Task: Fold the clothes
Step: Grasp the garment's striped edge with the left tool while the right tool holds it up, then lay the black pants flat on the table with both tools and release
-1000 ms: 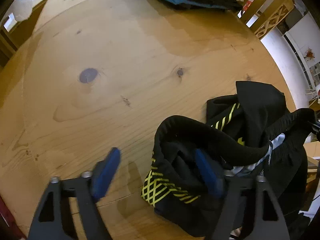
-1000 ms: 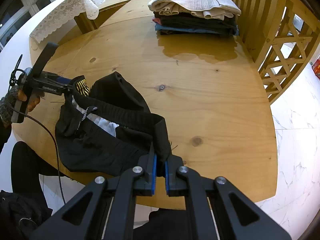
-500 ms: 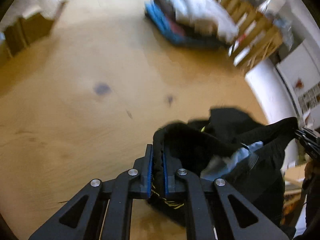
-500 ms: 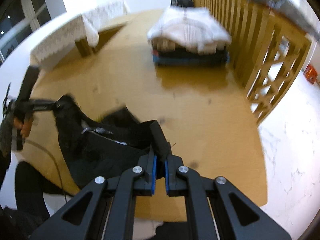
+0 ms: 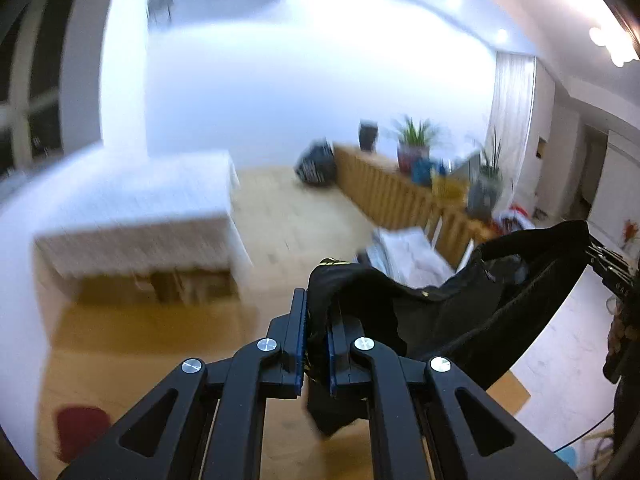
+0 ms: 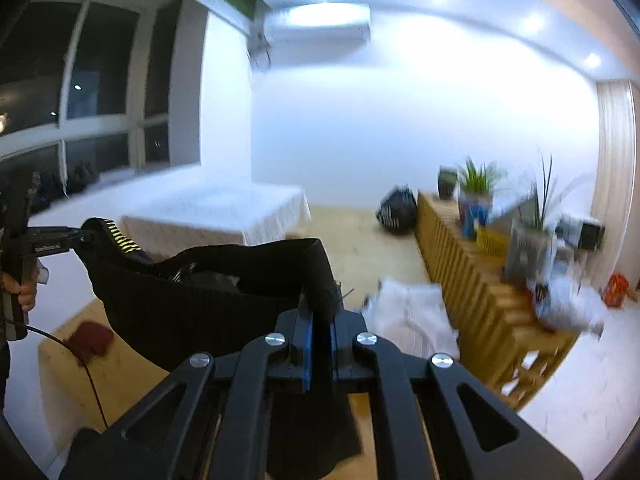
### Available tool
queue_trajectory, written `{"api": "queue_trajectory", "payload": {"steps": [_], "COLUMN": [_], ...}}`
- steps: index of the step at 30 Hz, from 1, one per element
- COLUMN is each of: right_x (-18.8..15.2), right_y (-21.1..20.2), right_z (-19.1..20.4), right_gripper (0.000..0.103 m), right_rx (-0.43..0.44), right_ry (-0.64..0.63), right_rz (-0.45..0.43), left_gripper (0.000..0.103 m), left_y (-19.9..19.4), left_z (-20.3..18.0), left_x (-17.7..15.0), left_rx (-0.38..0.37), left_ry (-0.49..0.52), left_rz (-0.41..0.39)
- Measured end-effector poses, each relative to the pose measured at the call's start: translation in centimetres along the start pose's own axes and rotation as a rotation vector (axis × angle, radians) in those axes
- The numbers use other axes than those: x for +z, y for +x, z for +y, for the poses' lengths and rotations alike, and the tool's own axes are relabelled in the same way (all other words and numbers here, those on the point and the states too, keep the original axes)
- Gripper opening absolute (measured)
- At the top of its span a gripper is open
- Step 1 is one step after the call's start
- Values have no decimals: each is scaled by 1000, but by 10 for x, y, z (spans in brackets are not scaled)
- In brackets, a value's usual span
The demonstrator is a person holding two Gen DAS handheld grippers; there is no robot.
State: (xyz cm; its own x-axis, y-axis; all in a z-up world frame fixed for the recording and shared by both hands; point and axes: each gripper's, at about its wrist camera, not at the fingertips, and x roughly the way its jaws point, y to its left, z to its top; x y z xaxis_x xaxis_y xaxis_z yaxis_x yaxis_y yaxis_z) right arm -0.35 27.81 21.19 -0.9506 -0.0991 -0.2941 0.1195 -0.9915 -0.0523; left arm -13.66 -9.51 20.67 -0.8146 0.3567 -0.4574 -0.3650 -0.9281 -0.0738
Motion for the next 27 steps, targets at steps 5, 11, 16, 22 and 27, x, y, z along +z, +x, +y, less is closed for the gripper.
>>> {"api": "queue_trajectory", "payload": {"steps": [5, 11, 16, 22, 27], "right_x": [20, 4, -27, -77, -135], "right_y": [-35, -29, 47, 217, 407], "right_z": [31, 57, 62, 45, 32], "right_gripper": [6, 6, 6, 6, 25], "right_rx": [20, 79, 106, 63, -39], "right_ry": [-37, -49, -36, 5, 44], "right_rz": [-69, -39, 80, 288, 589], "left_gripper": [7, 7, 7, 7, 20], "left_y": [-61, -77, -22, 138, 311], "left_z": [4, 26, 52, 97, 123], "left_x": [12, -14, -39, -75, -106], "left_rx": [53, 85, 136, 233, 355], "left_ry": [21, -14, -43, -82, -17], "left_rz": [-81, -71, 44, 262, 480]}}
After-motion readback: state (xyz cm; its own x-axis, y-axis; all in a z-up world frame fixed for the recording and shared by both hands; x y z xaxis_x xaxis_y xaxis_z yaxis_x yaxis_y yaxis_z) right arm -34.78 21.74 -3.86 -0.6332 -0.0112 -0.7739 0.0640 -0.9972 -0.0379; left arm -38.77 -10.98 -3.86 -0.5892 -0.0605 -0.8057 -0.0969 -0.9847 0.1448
